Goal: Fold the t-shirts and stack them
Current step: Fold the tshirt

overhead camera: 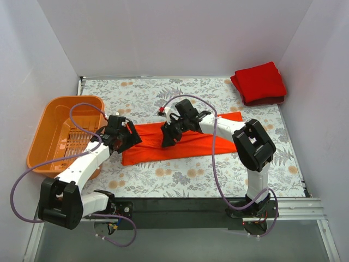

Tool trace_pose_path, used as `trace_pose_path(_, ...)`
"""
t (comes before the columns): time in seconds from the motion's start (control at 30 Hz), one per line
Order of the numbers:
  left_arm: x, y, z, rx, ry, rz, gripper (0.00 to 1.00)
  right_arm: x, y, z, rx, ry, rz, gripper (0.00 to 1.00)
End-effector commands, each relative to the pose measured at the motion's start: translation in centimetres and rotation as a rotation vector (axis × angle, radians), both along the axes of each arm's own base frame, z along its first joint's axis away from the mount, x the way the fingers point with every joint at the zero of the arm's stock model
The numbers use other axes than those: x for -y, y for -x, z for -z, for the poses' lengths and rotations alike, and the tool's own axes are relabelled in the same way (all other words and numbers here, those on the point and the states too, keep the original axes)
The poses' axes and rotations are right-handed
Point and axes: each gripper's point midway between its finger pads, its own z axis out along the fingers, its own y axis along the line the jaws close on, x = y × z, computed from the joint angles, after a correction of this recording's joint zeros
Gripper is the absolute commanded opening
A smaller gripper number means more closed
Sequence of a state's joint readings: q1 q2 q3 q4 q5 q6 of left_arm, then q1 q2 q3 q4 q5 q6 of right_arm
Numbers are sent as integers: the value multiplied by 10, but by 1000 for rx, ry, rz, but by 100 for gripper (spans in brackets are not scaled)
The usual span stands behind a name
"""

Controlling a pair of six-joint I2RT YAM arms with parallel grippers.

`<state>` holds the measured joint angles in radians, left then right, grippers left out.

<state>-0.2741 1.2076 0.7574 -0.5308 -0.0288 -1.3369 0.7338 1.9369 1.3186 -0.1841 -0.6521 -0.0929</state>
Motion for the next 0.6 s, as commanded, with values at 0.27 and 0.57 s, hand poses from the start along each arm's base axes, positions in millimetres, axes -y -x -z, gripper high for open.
trace_pose_path(0.27,-23,1,-6,127,-87,-35,81,-43,-41,-16,-48,-68,129,68)
trace_pose_path(0.57,-34,-5,-12,194,-124,-80,86,-57,-29,1,-103,-62,87,69)
